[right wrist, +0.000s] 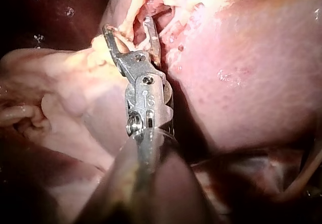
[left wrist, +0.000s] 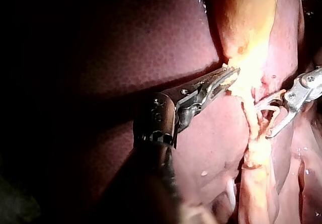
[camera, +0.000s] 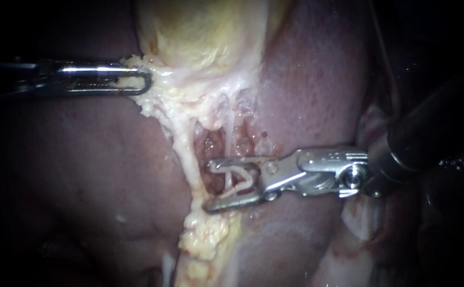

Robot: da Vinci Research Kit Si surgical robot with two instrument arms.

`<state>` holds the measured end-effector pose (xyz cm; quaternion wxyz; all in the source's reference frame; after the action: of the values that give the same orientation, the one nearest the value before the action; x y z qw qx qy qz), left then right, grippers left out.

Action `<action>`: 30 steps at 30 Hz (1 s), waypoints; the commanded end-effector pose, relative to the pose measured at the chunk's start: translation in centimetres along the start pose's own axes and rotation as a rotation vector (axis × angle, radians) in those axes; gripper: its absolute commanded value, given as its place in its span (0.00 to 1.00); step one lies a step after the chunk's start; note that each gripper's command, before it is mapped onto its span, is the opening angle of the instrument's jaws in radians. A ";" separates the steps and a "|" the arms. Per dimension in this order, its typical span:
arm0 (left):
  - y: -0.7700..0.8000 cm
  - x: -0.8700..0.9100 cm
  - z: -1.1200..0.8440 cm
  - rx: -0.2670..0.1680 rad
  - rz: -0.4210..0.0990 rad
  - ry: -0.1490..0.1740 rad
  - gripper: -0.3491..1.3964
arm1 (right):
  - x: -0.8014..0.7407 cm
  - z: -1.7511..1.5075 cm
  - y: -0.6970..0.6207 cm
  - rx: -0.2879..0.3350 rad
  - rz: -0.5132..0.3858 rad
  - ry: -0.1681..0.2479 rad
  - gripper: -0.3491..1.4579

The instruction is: Clipping first clip left tube

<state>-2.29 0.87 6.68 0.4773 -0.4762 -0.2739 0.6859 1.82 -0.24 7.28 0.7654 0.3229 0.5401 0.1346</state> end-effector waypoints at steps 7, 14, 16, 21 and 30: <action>0.00 0.00 0.02 0.001 0.000 0.000 0.00 | 0.01 0.27 -0.06 0.025 0.003 0.016 0.47; 0.01 0.01 0.04 0.002 -0.001 0.001 0.00 | 0.06 0.48 0.01 0.016 0.016 0.055 0.47; 0.01 0.01 0.04 0.003 -0.001 0.001 0.00 | 0.08 0.52 0.02 0.020 0.028 0.076 0.47; 0.01 0.01 0.04 0.003 -0.001 0.001 0.00 | 0.11 0.57 -0.03 0.031 0.057 0.106 0.47; 0.00 0.00 0.02 0.002 0.000 0.001 0.00 | 0.25 0.53 -0.38 0.113 0.060 0.141 0.47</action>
<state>-2.31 0.88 6.69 0.4787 -0.4755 -0.2727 0.6858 2.35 -0.59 6.92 0.6988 0.3746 0.5915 0.1469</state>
